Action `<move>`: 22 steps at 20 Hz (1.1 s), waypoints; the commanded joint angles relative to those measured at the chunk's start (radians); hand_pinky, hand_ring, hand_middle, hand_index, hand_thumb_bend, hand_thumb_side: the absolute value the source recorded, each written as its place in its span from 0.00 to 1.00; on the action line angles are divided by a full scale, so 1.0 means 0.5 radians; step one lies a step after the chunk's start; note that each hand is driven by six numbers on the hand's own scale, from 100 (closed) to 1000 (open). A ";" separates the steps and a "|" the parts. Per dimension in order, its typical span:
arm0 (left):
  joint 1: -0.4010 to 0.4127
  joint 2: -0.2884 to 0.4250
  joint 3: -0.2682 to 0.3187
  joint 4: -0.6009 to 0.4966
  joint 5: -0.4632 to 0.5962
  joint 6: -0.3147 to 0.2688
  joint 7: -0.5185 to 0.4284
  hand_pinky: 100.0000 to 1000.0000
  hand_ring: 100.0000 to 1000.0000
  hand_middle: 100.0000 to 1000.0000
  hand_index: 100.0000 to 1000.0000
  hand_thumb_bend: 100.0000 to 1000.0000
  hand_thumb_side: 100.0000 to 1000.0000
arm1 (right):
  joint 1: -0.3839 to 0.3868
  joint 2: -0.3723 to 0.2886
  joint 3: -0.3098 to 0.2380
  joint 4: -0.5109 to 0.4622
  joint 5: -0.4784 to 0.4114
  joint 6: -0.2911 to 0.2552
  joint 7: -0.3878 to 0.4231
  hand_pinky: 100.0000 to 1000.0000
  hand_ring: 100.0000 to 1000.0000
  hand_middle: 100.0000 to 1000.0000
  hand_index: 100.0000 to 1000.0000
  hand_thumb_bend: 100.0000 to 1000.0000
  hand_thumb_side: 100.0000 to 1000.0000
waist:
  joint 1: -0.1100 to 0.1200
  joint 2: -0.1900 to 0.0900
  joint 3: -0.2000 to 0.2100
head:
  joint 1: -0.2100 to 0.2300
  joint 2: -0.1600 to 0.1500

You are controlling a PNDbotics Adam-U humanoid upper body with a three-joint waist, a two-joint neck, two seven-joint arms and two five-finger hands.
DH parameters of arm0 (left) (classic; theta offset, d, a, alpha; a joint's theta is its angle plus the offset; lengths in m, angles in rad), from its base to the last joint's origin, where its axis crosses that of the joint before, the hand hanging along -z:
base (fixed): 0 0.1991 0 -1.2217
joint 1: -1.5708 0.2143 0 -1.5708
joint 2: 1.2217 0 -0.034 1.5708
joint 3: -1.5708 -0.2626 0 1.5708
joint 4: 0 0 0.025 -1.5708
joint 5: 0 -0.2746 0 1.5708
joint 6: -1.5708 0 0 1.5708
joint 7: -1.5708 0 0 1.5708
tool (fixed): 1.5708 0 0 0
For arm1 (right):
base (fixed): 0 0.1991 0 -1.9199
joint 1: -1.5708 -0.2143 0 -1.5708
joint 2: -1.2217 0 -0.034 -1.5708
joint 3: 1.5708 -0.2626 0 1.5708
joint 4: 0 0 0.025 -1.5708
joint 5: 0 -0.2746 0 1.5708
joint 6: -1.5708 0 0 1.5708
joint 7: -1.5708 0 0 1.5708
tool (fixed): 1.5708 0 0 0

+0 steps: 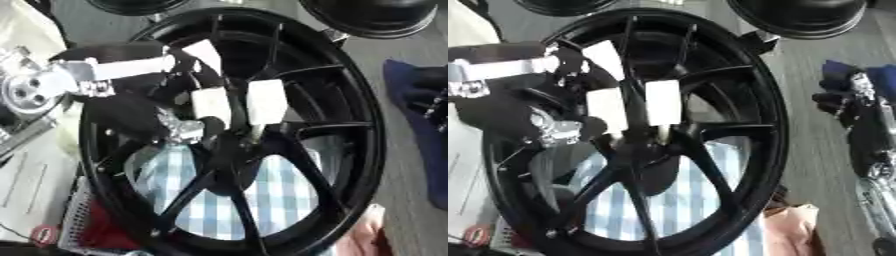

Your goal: Pull the pin out of the wheel hub.

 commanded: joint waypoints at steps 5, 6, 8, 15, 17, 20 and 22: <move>-0.006 0.043 -0.010 -0.020 -0.092 0.026 -0.023 0.60 0.75 0.71 0.85 0.31 0.55 | -0.007 -0.018 -0.017 -0.017 -0.014 -0.016 0.003 0.78 0.67 0.67 0.69 0.00 0.83 | 0.006 -0.024 -0.002 | 0.004 -0.006; -0.002 0.044 -0.010 -0.020 -0.092 0.034 -0.019 0.60 0.75 0.71 0.85 0.31 0.55 | -0.006 -0.017 -0.018 -0.016 -0.014 -0.016 0.002 0.78 0.67 0.67 0.69 0.00 0.83 | 0.006 -0.023 -0.002 | 0.004 -0.008; 0.001 0.042 -0.011 -0.020 -0.088 0.049 -0.012 0.60 0.74 0.68 0.85 0.32 0.55 | -0.004 -0.016 -0.018 -0.014 -0.014 -0.016 0.002 0.78 0.67 0.67 0.69 0.00 0.83 | 0.006 -0.022 -0.002 | 0.005 -0.009; -0.012 0.031 -0.024 -0.020 -0.124 0.098 0.013 0.58 0.72 0.63 0.83 0.32 0.54 | 0.002 -0.005 -0.017 -0.008 -0.016 -0.018 0.005 0.78 0.67 0.67 0.69 0.00 0.84 | 0.005 -0.019 -0.004 | 0.010 -0.011; -0.014 0.031 -0.037 -0.020 -0.151 0.110 0.011 0.58 0.72 0.62 0.82 0.31 0.51 | 0.004 -0.002 -0.016 -0.007 -0.017 -0.019 0.005 0.78 0.67 0.67 0.69 0.00 0.84 | 0.004 -0.018 -0.005 | 0.015 -0.010; -0.019 0.019 -0.041 -0.020 -0.179 0.117 0.014 0.56 0.70 0.57 0.79 0.30 0.51 | 0.007 0.004 -0.016 -0.004 -0.019 -0.021 0.006 0.78 0.67 0.67 0.69 0.00 0.84 | 0.004 -0.017 -0.005 | 0.017 -0.009; -0.026 0.011 -0.043 -0.020 -0.192 0.119 0.023 0.54 0.67 0.54 0.77 0.31 0.50 | 0.008 0.008 -0.016 -0.002 -0.023 -0.023 0.007 0.78 0.67 0.67 0.69 0.00 0.84 | 0.004 -0.016 -0.005 | 0.018 -0.011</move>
